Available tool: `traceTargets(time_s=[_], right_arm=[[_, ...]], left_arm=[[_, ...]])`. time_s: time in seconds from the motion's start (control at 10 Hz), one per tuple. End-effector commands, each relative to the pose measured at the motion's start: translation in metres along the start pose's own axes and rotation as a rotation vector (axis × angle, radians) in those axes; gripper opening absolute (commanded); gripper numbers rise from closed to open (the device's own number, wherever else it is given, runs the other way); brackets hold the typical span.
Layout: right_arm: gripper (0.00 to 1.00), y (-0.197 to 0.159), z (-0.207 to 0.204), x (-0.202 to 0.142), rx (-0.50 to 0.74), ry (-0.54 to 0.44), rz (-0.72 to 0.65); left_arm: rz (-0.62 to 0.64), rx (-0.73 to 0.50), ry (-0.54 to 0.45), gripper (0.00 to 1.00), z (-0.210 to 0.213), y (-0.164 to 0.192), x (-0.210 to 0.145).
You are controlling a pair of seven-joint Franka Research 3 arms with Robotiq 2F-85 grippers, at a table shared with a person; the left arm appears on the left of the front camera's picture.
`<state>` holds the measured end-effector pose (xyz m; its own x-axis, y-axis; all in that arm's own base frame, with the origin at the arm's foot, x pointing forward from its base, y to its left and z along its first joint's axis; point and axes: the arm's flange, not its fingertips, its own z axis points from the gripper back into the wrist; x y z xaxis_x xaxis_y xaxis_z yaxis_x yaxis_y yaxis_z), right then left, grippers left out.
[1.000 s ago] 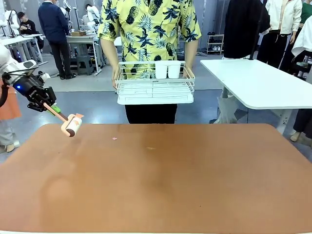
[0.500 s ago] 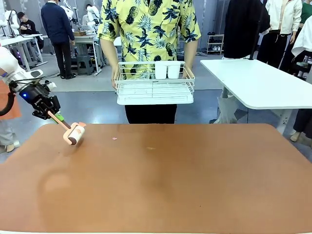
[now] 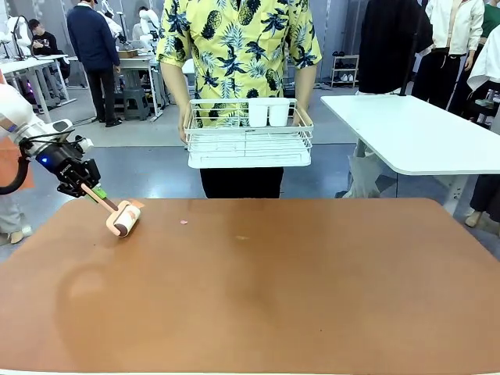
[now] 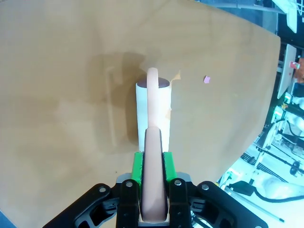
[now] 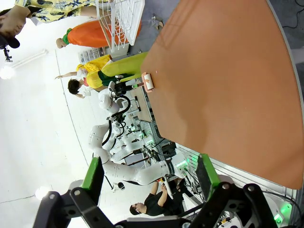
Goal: Clean the table.
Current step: Clean the table with the Lint Roller when the human lifts the Dish drying rack.
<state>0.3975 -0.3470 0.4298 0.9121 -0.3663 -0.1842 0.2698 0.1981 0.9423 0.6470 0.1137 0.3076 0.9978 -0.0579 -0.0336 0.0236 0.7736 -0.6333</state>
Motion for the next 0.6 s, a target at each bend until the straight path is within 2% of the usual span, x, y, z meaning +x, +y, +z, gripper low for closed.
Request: traceTargets(time_s=[0.0,0.1,0.2,0.5], right_arm=[[1.0,0.003,0.001,-0.001,-0.002,-0.002,0.006],[1.0,0.003,0.001,-0.001,-0.002,-0.002,0.006],[1.0,0.003,0.001,-0.001,-0.002,-0.002,0.006],[1.0,0.003,0.001,-0.001,-0.002,-0.002,0.006]], left_arm=[[-0.016,-0.042,-0.027,0.19,-0.011,0.005,0.002],[0.011,-0.081,-0.052,0.19,-0.019,-0.001,-0.001],[0.024,-0.07,-0.088,0.19,-0.032,-0.011,-0.007],[0.046,-0.104,-0.057,0.19,-0.064,-0.039,-0.011]])
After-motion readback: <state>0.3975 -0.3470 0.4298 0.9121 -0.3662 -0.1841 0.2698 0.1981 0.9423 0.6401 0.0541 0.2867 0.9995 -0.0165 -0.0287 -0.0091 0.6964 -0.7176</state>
